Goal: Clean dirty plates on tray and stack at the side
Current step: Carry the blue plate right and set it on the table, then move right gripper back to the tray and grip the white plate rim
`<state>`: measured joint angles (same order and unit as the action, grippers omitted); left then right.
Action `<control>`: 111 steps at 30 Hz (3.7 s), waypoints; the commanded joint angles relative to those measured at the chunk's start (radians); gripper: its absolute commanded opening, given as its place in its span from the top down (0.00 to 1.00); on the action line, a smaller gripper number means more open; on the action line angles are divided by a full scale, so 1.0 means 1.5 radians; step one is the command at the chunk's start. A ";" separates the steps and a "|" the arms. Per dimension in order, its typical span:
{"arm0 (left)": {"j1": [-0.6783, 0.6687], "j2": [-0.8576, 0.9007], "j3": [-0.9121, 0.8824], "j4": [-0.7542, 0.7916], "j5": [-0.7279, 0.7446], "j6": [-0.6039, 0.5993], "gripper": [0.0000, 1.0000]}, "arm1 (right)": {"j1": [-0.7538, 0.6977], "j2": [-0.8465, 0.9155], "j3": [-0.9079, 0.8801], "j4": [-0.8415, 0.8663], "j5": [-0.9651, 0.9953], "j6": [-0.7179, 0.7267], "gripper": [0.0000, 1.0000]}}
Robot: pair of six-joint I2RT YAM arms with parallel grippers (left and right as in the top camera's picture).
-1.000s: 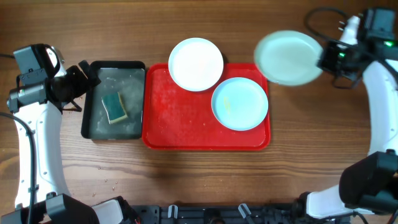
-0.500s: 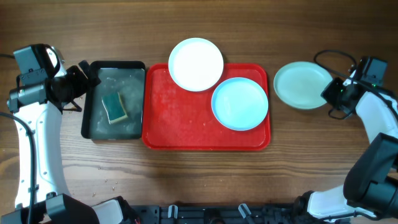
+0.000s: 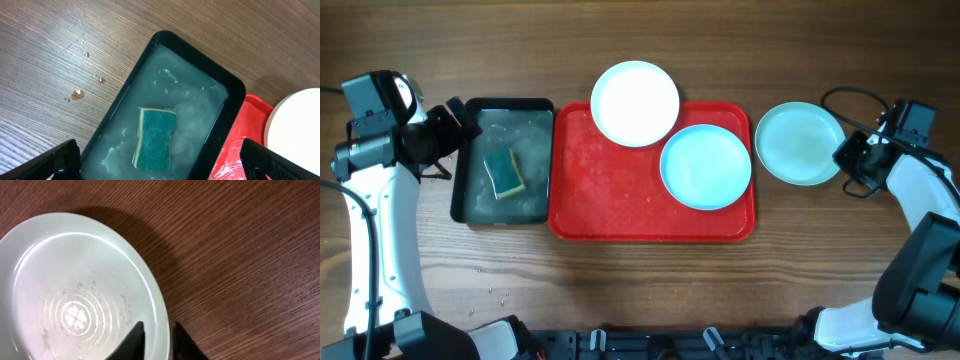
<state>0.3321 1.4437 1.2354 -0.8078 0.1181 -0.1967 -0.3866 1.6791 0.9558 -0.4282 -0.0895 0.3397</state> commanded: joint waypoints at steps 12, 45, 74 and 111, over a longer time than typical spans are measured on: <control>0.001 -0.001 0.007 0.002 0.006 -0.004 0.00 | 0.088 -0.009 0.399 -0.339 -0.193 -0.141 0.01; 0.001 -0.001 0.007 0.002 0.006 -0.004 0.00 | 0.506 0.338 0.471 -0.082 0.040 -0.051 0.71; 0.001 -0.001 0.007 0.002 0.006 -0.004 0.00 | 0.507 0.338 0.393 -0.014 -0.165 -0.050 0.96; 0.001 -0.001 0.007 0.002 0.006 -0.004 0.00 | 0.600 0.232 0.435 -0.248 -0.020 0.038 0.53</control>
<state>0.3321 1.4437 1.2354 -0.8078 0.1181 -0.1967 0.4725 1.9804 1.6062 -0.8188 -0.2096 0.3698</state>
